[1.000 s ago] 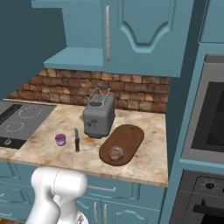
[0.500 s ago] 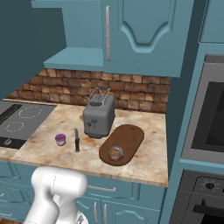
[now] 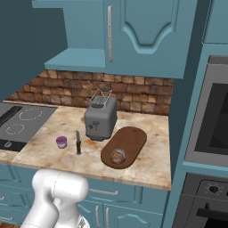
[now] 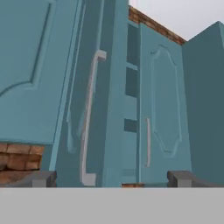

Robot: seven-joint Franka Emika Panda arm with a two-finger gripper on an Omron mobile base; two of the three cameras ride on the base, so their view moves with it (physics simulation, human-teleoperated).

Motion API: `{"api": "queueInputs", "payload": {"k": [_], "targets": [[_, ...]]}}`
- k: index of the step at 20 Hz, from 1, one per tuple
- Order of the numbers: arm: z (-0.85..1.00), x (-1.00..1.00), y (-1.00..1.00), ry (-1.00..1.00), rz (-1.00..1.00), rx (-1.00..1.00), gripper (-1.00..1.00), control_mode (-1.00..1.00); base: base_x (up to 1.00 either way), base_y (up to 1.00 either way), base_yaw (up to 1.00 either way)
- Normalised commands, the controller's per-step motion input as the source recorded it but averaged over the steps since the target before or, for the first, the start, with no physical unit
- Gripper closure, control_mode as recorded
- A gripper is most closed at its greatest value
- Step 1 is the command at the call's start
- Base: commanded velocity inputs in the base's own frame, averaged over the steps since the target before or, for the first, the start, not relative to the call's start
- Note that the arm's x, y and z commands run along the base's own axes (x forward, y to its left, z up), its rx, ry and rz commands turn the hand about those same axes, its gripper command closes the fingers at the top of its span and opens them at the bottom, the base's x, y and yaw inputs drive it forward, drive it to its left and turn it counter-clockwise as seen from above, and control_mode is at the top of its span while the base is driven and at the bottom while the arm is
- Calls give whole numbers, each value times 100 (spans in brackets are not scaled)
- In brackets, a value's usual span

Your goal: Pick the bread, place it on the cutting board, pick the jam, place it on the counter, and close the cabinet.

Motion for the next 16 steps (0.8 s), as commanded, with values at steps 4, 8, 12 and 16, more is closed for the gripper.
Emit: {"api": "queueInputs", "payload": {"k": [4,8,12,16], "targets": [[0,31,8,-1,-8,0,-100,-100,0,0,0],[0,27,8,0,-7,0,-100,-100,0,0,0],[0,31,6,0,-7,0,-100,-100,0,0,0],[0,28,8,0,-8,0,-100,-100,0,0,0]]}}
